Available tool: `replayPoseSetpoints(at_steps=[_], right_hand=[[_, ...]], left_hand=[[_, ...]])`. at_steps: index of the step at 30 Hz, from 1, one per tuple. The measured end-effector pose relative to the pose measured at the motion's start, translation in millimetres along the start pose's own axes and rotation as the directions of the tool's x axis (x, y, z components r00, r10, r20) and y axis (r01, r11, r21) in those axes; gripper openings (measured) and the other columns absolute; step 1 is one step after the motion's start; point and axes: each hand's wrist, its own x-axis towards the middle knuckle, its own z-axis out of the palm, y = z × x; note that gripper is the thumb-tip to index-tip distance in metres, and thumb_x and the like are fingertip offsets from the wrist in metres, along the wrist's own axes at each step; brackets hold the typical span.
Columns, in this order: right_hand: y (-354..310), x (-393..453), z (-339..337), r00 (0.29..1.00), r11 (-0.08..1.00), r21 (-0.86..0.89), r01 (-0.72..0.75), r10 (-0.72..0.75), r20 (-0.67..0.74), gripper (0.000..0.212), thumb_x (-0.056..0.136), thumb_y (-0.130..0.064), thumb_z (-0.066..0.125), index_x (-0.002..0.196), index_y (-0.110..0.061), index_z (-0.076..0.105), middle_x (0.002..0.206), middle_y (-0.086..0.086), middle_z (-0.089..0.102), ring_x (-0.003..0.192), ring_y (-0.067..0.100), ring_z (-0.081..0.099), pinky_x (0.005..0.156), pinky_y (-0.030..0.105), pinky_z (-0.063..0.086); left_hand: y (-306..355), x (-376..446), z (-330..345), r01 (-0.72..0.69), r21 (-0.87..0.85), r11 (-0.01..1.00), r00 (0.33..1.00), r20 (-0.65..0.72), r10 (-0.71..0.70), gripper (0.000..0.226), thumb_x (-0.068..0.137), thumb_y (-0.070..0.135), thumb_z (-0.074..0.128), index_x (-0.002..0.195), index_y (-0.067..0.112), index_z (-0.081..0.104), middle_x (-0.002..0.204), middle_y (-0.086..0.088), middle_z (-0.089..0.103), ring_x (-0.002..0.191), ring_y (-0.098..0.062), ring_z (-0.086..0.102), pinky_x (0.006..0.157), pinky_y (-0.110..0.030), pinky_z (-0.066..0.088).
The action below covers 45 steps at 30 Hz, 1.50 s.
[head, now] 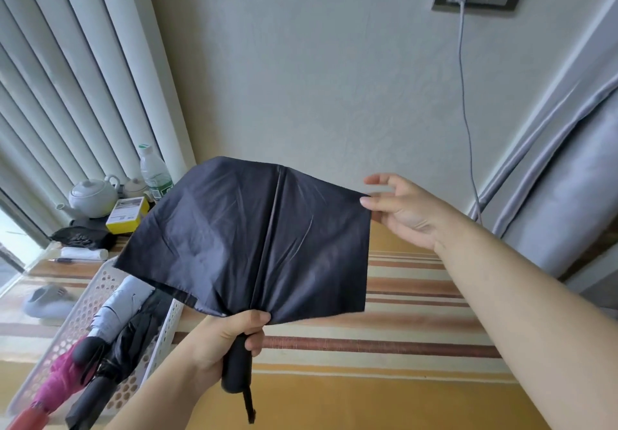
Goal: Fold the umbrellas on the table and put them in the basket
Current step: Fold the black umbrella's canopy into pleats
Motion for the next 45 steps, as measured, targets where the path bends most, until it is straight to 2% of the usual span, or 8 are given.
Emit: replayPoseSetpoints(at_steps=[3, 8, 13, 19, 25, 31, 39, 45], right_hand=[[15, 1, 7, 0.977, 0.959, -0.208, -0.192, 0.206, 0.048, 0.036, 0.076, -0.039, 0.074, 0.095, -0.010, 0.067, 0.096, 0.007, 0.071, 0.089, 0.019, 0.065, 0.086, 0.032, 0.052], [21, 4, 13, 0.957, 0.896, -0.410, 0.168, -0.248, -0.150, 0.023, 0.094, -0.020, 0.061, 0.071, -0.014, 0.062, 0.051, -0.008, 0.057, 0.050, 0.007, 0.049, 0.057, 0.019, 0.043], [28, 4, 28, 0.998, 0.937, -0.345, -0.051, 0.039, -0.041, 0.078, 0.065, -0.074, 0.062, 0.116, -0.016, 0.061, 0.122, -0.006, 0.061, 0.114, 0.013, 0.054, 0.104, 0.036, 0.038], [62, 7, 25, 0.994, 0.975, -0.192, -0.109, 0.106, -0.027, 0.018, 0.093, -0.004, 0.059, 0.110, 0.001, 0.061, 0.109, 0.018, 0.068, 0.091, 0.024, 0.066, 0.087, 0.037, 0.051], [54, -4, 43, 0.909, 0.707, -0.693, -0.139, -0.186, -0.372, 0.051, 0.091, -0.034, 0.063, 0.135, -0.018, 0.044, 0.111, -0.001, 0.060, 0.106, 0.020, 0.058, 0.081, 0.026, 0.039], [51, -8, 125, 0.975, 0.771, -0.596, -0.223, 0.177, -0.136, 0.112, 0.061, -0.085, 0.053, 0.146, -0.017, 0.025, 0.136, 0.002, 0.050, 0.117, 0.024, 0.056, 0.097, 0.041, 0.050], [78, 4, 129, 0.953, 0.971, -0.236, -0.045, -0.030, -0.302, 0.056, 0.070, -0.045, 0.079, 0.115, -0.018, 0.061, 0.106, -0.001, 0.071, 0.099, 0.021, 0.067, 0.090, 0.045, 0.054], [76, 5, 113, 0.980, 0.995, -0.026, 0.096, -0.099, -0.170, 0.049, 0.071, -0.029, 0.082, 0.114, -0.016, 0.062, 0.106, 0.003, 0.072, 0.098, 0.021, 0.069, 0.089, 0.045, 0.056]], left_hand=[[3, 1, 2, -0.010, -0.035, 0.999, 1.000, 0.013, 0.010, 0.061, 0.026, 0.036, 0.095, 0.047, 0.015, 0.041, 0.046, -0.005, 0.034, 0.045, -0.018, 0.037, 0.048, -0.023, 0.041], [8, 4, 4, -0.027, -0.159, 0.987, 1.000, -0.014, 0.025, 0.046, 0.041, 0.022, 0.086, 0.047, 0.018, 0.041, 0.049, 0.001, 0.030, 0.043, -0.013, 0.033, 0.045, -0.024, 0.038], [10, 4, 10, -0.007, -0.229, 0.973, 1.000, -0.010, 0.005, 0.038, 0.048, 0.021, 0.078, 0.047, 0.018, 0.041, 0.047, 0.002, 0.030, 0.041, -0.011, 0.032, 0.044, -0.023, 0.038], [15, 7, 7, -0.016, -0.212, 0.977, 0.996, -0.089, -0.003, 0.037, 0.052, 0.019, 0.079, 0.048, 0.019, 0.043, 0.049, 0.002, 0.034, 0.040, -0.011, 0.035, 0.043, -0.023, 0.039], [13, 8, 10, -0.026, -0.128, 0.991, 0.982, -0.187, 0.002, 0.035, 0.075, 0.007, 0.070, 0.051, 0.015, 0.046, 0.050, -0.002, 0.039, 0.040, -0.014, 0.038, 0.041, -0.022, 0.039], [12, 6, 29, -0.062, 0.059, 0.996, 0.961, -0.267, 0.076, 0.011, 0.081, 0.000, 0.068, 0.086, 0.006, 0.060, 0.048, -0.003, 0.049, 0.041, -0.014, 0.043, 0.044, -0.026, 0.039], [21, 0, 37, -0.210, 0.492, 0.845, 0.950, -0.103, 0.296, 0.021, 0.085, 0.018, 0.069, 0.096, 0.030, 0.057, 0.063, 0.017, 0.065, 0.056, -0.002, 0.058, 0.059, -0.022, 0.048], [24, -4, 13, 0.020, 0.016, 1.000, 0.980, -0.200, -0.017, 0.079, 0.060, 0.032, 0.089, 0.120, 0.020, 0.040, 0.102, -0.015, 0.071, 0.092, -0.033, 0.069, 0.085, -0.046, 0.054]])
